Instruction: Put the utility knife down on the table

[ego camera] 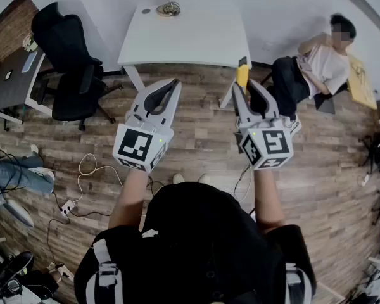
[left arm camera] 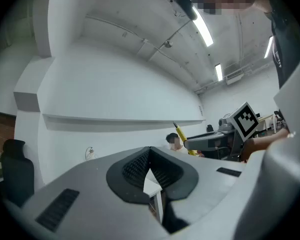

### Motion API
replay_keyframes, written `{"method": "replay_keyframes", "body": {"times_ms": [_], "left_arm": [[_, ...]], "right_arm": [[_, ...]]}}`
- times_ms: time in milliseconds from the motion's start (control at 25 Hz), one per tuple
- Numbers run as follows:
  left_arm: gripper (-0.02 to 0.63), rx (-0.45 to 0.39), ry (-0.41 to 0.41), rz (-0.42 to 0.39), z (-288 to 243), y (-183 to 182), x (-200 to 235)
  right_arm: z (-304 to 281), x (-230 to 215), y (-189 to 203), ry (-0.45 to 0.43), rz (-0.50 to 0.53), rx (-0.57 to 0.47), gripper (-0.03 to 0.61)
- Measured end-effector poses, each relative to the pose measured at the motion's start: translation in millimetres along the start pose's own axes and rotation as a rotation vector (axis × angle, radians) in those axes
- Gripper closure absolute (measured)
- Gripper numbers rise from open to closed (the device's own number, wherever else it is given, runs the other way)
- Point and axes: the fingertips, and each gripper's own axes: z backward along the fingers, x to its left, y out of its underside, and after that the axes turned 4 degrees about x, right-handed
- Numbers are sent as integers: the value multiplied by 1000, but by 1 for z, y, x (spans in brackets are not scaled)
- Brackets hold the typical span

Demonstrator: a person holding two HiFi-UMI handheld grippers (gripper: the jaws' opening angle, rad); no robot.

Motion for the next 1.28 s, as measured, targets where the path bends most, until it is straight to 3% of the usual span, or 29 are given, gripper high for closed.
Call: {"method": "replay_keyframes", "body": {"times_ms": [880,1280], "left_arm": [[593,-10,-46,-19,-16,5,-34],[592,22,-60,-27,-27,14,-47]], "right_arm": [[16,-24,5,-74,2,-16,440],[16,-41,15,-97,-24,-13,440]]}}
